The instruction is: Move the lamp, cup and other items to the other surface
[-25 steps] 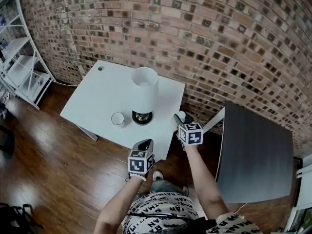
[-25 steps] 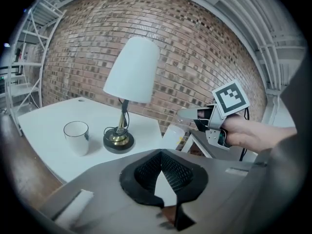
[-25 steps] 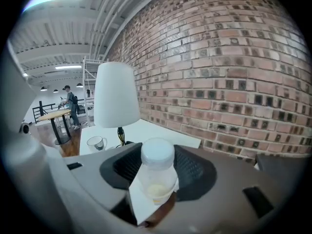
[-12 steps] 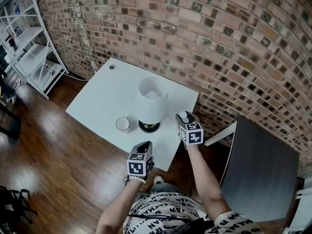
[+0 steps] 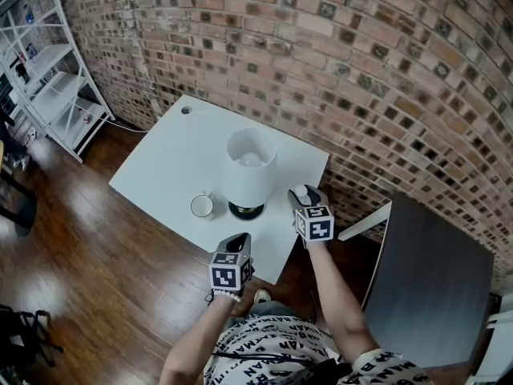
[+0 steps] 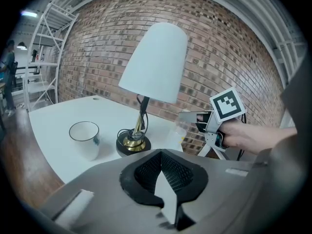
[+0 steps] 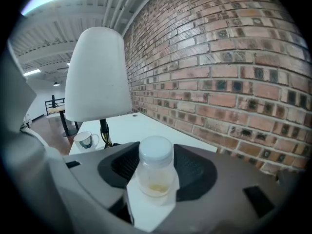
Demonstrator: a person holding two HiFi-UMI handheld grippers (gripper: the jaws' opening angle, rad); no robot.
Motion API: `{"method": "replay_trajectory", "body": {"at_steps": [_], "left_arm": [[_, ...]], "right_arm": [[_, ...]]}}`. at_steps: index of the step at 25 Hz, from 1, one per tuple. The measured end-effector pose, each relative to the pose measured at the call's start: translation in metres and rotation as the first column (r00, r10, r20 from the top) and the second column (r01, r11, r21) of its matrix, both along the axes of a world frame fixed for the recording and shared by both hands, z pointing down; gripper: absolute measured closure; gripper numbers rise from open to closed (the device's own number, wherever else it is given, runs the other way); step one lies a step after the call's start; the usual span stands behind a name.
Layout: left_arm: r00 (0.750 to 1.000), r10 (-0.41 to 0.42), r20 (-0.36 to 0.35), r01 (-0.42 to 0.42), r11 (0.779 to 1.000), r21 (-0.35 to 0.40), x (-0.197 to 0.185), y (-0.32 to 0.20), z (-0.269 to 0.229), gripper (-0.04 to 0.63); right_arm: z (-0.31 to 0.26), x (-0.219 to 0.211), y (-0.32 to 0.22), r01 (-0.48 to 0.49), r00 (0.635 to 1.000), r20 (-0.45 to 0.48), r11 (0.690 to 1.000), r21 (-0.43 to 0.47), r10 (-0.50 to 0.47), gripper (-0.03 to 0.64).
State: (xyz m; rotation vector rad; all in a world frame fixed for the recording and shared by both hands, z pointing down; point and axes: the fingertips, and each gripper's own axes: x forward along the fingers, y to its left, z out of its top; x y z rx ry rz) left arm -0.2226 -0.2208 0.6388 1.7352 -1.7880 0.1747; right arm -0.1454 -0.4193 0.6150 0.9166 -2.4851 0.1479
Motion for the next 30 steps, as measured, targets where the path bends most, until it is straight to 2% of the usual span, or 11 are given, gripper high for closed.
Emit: {"method": "replay_trajectory", "body": {"at_steps": [12,13,14,16,22,25,26,28,30], "left_arm": [[1.0,0.017,-0.006,-0.017,1.0,-0.003,-0.005,0.0,-0.001,0.588],[1.0,0.014,-0.004,-0.014,1.0,-0.003,-0.007,-0.001,-0.002,0.589],[1.0,0.011,-0.004,-0.011,1.0,-0.001,-0.01,-0.002,-0.004,0.589],[1.0,0.012,-0.005,-0.012,1.0,-0.001,-0.014,-0.002,-0.005,0.589],[1.0,0.022,-0.015,-0.022,1.0,0.005,-0.016,0.009,-0.005,0.589],[0.999,0.03,-0.014,-0.03,0.999,0.011,-0.018,0.02,-0.008,0.589],[0.999,0.034,-0.013,-0.034,0.999,0.015,-0.019,0.024,-0.01,0.589],[0.999,0.043,-0.012,-0.043,0.999,0.026,-0.021,0.031,-0.015,0.589],[0.998,0.057,-0.014,-0.057,0.998,0.036,-0.021,0.04,-0.018,0.589]], "right_arm": [[-0.003,0.0,-0.003,-0.023,1.0,0.002,1.0,0.008,0.023,0.379],[-0.006,-0.001,-0.004,-0.023,1.0,0.007,1.0,0.01,0.023,0.375],[-0.009,-0.002,-0.005,-0.023,1.0,0.013,1.0,0.011,0.023,0.345],[-0.017,-0.001,-0.004,-0.027,0.999,0.029,1.0,0.013,0.027,0.339],[-0.051,0.016,0.025,-0.048,0.997,0.066,0.996,0.073,0.043,0.338],[-0.067,0.026,0.049,-0.057,0.993,0.105,0.996,0.067,0.049,0.34],[-0.07,0.03,0.056,-0.061,0.992,0.118,0.996,0.063,0.054,0.356],[-0.076,0.038,0.071,-0.078,0.987,0.142,0.995,0.058,0.069,0.473],[-0.079,0.047,0.089,-0.099,0.983,0.161,0.994,0.054,0.09,0.548]]}}
